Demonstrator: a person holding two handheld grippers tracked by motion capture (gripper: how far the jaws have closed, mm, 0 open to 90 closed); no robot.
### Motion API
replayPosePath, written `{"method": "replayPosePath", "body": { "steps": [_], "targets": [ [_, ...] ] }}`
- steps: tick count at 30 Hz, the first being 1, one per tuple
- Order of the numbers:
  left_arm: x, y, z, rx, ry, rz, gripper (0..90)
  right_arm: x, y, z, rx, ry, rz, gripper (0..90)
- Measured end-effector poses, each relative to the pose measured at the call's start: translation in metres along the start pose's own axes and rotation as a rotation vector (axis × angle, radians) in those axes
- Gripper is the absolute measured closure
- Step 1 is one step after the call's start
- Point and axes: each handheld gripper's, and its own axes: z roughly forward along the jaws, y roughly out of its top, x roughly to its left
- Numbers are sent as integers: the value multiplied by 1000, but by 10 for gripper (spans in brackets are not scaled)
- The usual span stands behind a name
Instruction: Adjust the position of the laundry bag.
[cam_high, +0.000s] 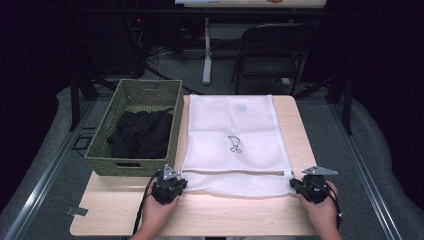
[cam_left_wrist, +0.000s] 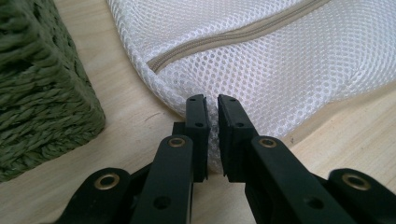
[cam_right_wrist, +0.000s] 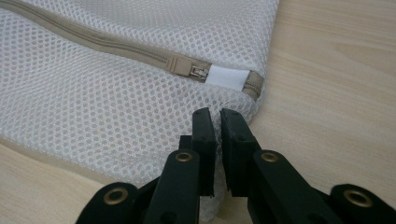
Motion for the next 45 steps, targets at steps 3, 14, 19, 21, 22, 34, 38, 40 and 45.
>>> {"method": "replayPosePath", "body": {
  "steps": [3, 14, 19, 21, 22, 34, 38, 40, 45],
  "targets": [
    [0, 0, -1, 0, 2, -1, 842, 1, 1, -1, -6, 5, -4, 850],
    [1, 3, -6, -19, -10, 0, 844, 3, 2, -6, -25, 1, -13, 851],
    [2, 3, -9, -21, -25, -6, 844, 4, 3, -9, -37, 0, -21, 851],
    [2, 4, -10, -18, -29, -5, 843, 5, 3, -10, -38, -4, -26, 851],
    [2, 4, -11, -18, -33, -8, 843, 5, 3, -10, -40, -2, -27, 850],
    [2, 5, -20, -28, -45, -1, 844, 10, 4, -18, -54, -4, -54, 849],
    [2, 4, -23, -23, -54, -5, 843, 12, 3, -20, -56, -2, -59, 849],
    [2, 4, -25, -19, -59, -2, 843, 13, 3, -21, -58, -1, -63, 849],
    [2, 3, -30, -15, -64, 0, 842, 17, 2, -25, -60, 1, -78, 849]
  ]
}}
